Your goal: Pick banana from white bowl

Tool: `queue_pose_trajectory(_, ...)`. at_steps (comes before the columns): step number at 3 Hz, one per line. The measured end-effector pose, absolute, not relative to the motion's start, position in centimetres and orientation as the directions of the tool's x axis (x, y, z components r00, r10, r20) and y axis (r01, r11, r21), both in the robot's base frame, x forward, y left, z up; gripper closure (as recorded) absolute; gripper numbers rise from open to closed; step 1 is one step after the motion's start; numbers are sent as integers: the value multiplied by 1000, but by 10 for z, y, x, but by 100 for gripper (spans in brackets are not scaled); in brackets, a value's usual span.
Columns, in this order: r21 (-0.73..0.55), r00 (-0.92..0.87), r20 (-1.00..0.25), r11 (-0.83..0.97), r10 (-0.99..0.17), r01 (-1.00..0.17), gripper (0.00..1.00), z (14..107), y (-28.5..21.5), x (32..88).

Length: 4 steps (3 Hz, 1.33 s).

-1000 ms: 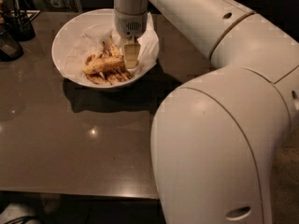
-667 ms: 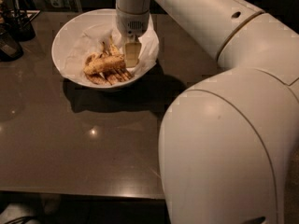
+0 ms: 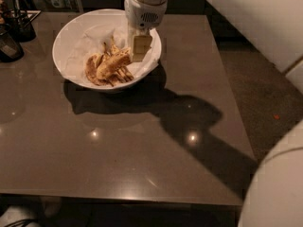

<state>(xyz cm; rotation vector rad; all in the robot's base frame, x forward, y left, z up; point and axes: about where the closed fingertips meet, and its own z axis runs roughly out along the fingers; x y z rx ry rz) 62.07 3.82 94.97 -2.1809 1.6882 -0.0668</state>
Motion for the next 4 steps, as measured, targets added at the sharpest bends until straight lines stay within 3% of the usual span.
queue_pose_trajectory(4, -430, 389, -249, -258, -887, -865, 100, 993, 59, 584)
